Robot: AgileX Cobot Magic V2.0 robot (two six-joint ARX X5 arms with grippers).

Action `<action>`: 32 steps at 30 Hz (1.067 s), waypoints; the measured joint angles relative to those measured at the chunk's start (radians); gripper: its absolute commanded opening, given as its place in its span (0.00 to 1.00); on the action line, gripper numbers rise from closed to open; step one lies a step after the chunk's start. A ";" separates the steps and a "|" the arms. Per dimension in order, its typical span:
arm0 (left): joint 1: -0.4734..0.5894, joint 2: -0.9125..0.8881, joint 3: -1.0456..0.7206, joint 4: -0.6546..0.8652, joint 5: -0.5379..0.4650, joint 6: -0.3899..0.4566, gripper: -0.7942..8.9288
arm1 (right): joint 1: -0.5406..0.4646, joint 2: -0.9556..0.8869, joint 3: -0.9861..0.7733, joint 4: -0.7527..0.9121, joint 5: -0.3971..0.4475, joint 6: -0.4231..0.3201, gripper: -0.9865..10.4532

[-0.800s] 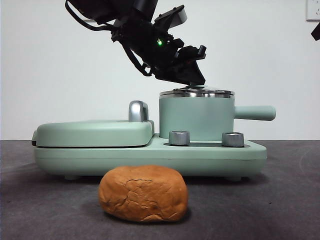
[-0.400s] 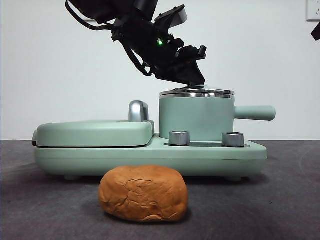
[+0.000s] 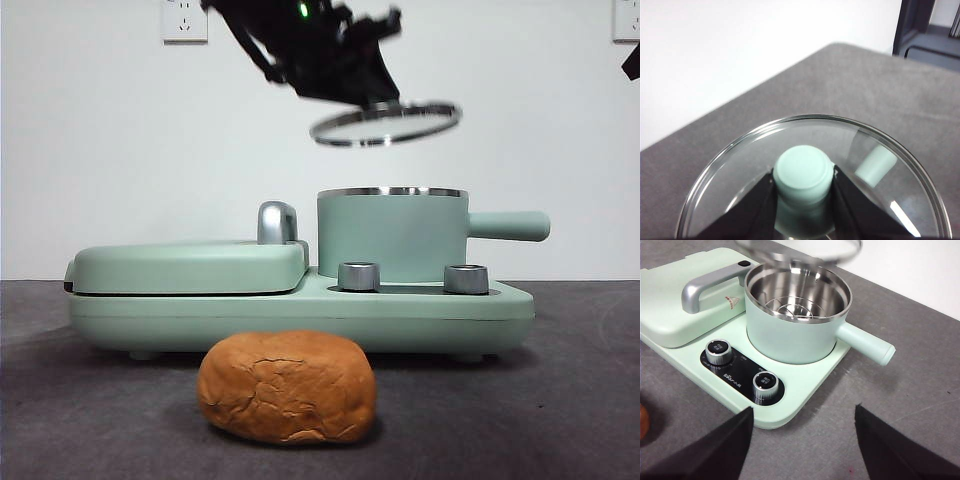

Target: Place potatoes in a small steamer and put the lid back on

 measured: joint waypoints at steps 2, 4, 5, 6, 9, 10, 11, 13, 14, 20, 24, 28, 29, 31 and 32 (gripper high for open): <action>0.000 -0.028 0.000 -0.041 -0.002 -0.011 0.09 | 0.000 0.000 0.000 0.000 0.000 0.000 0.37; 0.000 -0.049 0.000 -0.082 -0.004 -0.019 0.09 | 0.000 0.000 0.000 -0.001 0.000 0.000 0.37; 0.000 -0.058 0.000 -0.103 -0.006 -0.023 0.09 | 0.000 0.000 0.000 -0.004 0.000 0.000 0.37; 0.001 -0.067 0.000 -0.127 -0.008 -0.027 0.09 | 0.000 0.000 0.000 -0.011 0.000 0.000 0.37; 0.001 -0.103 -0.008 -0.179 -0.010 -0.038 0.09 | 0.002 0.001 0.000 -0.048 -0.001 0.000 0.37; 0.001 -0.119 -0.018 -0.183 -0.011 -0.043 0.09 | 0.006 0.003 0.000 -0.055 -0.001 0.000 0.37; 0.001 -0.143 -0.033 -0.187 -0.023 -0.050 0.09 | 0.013 0.006 0.000 -0.056 -0.002 0.000 0.37; 0.001 -0.183 -0.064 -0.187 -0.044 -0.056 0.09 | 0.029 0.016 0.000 -0.056 -0.003 0.000 0.37; 0.002 -0.207 -0.083 -0.185 -0.049 -0.058 0.09 | 0.040 0.026 0.001 -0.056 -0.003 0.000 0.37; 0.015 -0.334 -0.236 -0.185 -0.056 -0.061 0.09 | 0.127 0.125 0.001 -0.052 -0.015 -0.005 0.37; 0.035 -0.430 -0.362 -0.192 -0.104 -0.076 0.09 | 0.217 0.179 0.001 -0.009 -0.018 -0.008 0.38; 0.071 -0.543 -0.462 -0.202 -0.119 -0.091 0.09 | 0.318 0.235 0.010 0.038 -0.018 -0.009 0.38; 0.079 -0.573 -0.483 -0.204 -0.125 -0.095 0.09 | 0.346 0.254 0.012 0.042 -0.018 -0.009 0.38; 0.095 -0.626 -0.507 -0.227 -0.129 -0.098 0.09 | 0.396 0.293 0.012 0.051 -0.018 -0.009 0.38; 0.105 -0.650 -0.511 -0.249 -0.130 -0.102 0.09 | 0.423 0.316 0.012 0.057 -0.018 -0.009 0.38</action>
